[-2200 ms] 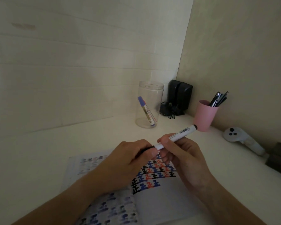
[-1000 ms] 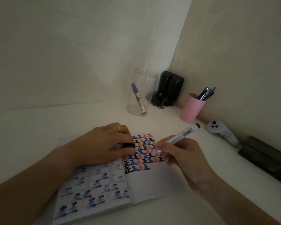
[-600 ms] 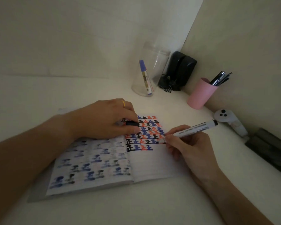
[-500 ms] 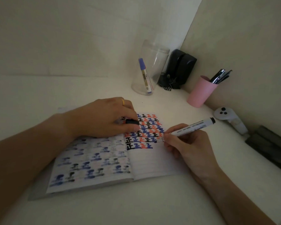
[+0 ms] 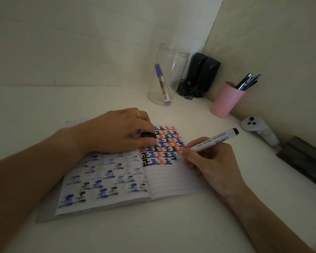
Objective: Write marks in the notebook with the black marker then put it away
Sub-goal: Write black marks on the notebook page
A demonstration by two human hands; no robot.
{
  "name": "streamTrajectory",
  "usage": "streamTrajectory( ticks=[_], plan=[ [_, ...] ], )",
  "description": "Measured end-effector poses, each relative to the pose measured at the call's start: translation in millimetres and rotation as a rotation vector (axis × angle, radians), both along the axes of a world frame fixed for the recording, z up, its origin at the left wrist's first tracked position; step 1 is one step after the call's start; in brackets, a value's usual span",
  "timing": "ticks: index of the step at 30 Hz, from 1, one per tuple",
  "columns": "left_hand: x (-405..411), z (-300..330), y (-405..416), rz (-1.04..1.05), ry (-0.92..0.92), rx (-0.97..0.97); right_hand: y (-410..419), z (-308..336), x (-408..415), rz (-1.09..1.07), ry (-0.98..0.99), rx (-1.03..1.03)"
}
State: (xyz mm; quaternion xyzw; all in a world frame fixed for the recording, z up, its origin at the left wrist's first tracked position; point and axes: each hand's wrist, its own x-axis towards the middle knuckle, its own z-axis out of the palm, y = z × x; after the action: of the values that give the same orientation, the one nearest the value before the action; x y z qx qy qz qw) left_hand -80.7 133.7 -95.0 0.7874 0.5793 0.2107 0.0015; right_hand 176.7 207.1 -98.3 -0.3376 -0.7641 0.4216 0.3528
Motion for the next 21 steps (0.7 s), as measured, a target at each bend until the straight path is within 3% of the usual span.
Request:
streamTrajectory(
  ticks=[21],
  plan=[
    [-0.3,0.8,-0.5,0.001,0.006,-0.004,-2.1,1.6,0.3,-0.01,-0.008,-0.03]
  ],
)
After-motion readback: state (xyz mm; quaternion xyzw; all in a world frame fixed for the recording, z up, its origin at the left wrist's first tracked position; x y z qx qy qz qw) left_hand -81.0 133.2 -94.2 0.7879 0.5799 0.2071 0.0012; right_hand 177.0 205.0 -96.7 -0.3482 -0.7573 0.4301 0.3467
